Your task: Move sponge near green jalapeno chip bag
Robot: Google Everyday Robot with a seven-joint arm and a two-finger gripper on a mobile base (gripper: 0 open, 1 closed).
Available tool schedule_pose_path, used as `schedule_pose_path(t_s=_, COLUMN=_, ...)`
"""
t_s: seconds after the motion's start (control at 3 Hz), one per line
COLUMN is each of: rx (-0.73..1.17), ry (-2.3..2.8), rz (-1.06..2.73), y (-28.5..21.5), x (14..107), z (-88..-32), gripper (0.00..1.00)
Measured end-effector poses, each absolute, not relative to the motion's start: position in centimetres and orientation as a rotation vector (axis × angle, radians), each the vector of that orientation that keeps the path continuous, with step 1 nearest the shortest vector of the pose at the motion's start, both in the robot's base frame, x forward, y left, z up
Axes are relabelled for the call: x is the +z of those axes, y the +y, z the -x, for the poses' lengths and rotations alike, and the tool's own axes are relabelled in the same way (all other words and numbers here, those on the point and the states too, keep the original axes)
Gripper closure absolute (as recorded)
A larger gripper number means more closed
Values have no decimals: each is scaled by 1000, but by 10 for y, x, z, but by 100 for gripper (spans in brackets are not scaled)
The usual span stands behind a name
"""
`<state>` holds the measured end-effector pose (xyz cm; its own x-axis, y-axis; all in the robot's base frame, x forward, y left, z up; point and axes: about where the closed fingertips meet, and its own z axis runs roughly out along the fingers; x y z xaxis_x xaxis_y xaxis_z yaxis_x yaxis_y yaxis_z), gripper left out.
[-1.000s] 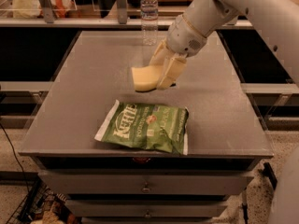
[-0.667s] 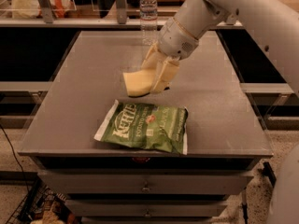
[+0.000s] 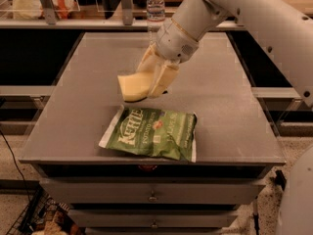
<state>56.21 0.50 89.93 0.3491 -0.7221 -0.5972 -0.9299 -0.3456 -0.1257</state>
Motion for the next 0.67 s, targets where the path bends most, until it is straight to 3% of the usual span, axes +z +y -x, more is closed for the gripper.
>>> schedule_pose_path(t_s=0.33, rx=613, ry=1424, rz=2158, y=10, x=901, z=-566, gripper=13)
schedule_pose_path(t_s=0.67, rx=604, ry=1398, rz=2145, y=13, x=909, z=-572, gripper=0)
